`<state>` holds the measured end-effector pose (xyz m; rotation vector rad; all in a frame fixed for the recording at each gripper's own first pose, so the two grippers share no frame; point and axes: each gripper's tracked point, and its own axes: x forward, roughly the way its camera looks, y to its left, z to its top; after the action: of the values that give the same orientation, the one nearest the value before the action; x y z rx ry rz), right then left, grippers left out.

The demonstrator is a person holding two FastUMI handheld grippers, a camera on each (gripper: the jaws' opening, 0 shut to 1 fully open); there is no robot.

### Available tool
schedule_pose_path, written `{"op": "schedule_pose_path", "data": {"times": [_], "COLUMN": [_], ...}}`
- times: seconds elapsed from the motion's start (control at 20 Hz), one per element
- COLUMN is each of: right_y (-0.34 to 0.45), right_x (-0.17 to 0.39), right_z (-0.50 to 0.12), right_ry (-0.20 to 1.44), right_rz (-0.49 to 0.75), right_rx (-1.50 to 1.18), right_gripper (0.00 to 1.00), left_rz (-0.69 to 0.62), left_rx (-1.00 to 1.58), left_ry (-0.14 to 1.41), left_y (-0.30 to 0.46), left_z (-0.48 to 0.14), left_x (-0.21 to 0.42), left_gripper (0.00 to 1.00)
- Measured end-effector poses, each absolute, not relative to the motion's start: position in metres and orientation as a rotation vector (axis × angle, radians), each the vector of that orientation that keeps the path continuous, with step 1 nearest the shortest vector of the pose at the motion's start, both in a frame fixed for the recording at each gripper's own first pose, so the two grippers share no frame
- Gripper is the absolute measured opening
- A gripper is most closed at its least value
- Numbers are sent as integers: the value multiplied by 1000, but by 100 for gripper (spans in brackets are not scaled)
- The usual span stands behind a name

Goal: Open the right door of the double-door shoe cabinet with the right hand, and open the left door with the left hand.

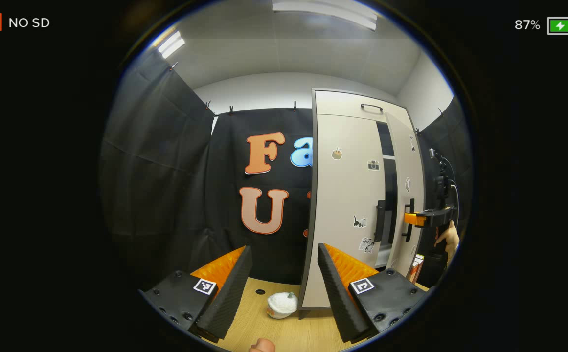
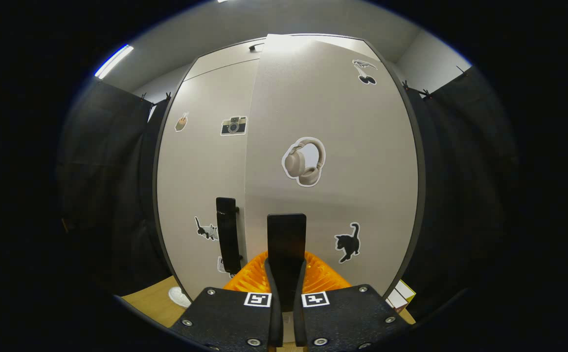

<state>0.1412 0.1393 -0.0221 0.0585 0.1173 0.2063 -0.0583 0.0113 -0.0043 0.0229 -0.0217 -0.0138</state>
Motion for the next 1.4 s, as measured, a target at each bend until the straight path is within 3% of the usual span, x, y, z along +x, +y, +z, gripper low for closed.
{"op": "schedule_pose_path", "data": {"times": [1.0,1.3,1.4], "right_y": [58,10,-9], "right_x": [69,53,49], "right_z": [-14,-9,-11], "right_ry": [81,48,46], "right_rz": [143,32,-25], "right_rx": [39,32,16], "right_gripper": [7,6,0], "left_rz": [-96,-105,-107], "left_rx": [23,28,37], "left_ry": [-4,-10,-12], "left_y": [-43,-51,-55], "left_z": [-13,-12,-12], "left_x": [-70,-67,-67], "left_gripper": [81,81,81]}}
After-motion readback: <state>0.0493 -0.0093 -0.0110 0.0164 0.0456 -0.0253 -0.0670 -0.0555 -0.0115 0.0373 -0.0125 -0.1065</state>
